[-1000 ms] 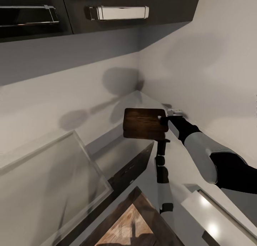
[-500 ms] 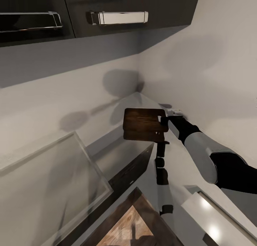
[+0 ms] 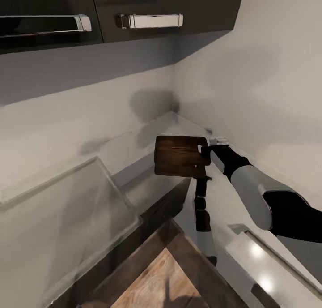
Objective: In the kitchen, take the Vidalia onion out of the sink, dice it on the chopping board with the paring knife, put the diced onion into the bowl on the countertop, then place both the paring knife and the chopping board into the sink.
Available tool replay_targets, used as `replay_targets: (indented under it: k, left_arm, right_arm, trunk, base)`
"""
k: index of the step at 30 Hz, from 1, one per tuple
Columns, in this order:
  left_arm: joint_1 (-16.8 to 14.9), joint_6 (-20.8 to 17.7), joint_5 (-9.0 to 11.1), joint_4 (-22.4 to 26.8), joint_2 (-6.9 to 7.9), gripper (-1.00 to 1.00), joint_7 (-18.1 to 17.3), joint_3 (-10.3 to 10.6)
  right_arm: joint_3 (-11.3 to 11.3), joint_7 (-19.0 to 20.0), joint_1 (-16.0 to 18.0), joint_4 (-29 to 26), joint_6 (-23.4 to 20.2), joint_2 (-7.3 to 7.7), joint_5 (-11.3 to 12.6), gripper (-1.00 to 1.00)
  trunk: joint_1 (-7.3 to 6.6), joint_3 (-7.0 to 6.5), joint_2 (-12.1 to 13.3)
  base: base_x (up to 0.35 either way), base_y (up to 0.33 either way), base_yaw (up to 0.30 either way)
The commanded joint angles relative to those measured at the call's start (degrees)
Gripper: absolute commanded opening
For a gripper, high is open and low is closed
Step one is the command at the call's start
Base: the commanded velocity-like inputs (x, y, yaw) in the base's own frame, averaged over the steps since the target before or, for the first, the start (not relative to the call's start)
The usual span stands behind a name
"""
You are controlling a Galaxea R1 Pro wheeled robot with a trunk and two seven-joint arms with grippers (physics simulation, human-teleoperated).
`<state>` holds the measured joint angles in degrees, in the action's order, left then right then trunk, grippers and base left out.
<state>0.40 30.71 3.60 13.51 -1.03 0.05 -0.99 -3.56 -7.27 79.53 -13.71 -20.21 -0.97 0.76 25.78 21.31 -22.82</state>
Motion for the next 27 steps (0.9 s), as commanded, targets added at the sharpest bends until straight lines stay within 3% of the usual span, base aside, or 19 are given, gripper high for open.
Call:
replay_targets:
  k: [1,10,27]
  left_arm:
    - [0.0,0.1,0.3,0.1,-0.02,1.00,0.0,-0.1]
    - [0.0,0.1,0.3,0.1,-0.02,1.00,0.0,-0.1]
    - [0.0,0.1,0.2,0.2,-0.01,1.00,0.0,-0.2]
  right_arm:
    - [-0.3,-0.2,0.0,-0.1,-0.4,0.00,0.1,-1.00]
    - [-0.3,-0.2,0.0,-0.1,-0.3,-0.08,0.1,-1.00]
    - [-0.2,-0.1,0.0,-0.1,-0.3,0.14,0.1,-1.00]
  trunk:
    - [0.00,0.08,-0.1]
    - [0.00,0.29,-0.1]
    - [0.00,1.40,-0.1]
  base:
    - [-0.321,0.000,0.000]
    - [-0.275,0.000,0.064]
    - [-0.010,0.000,0.193]
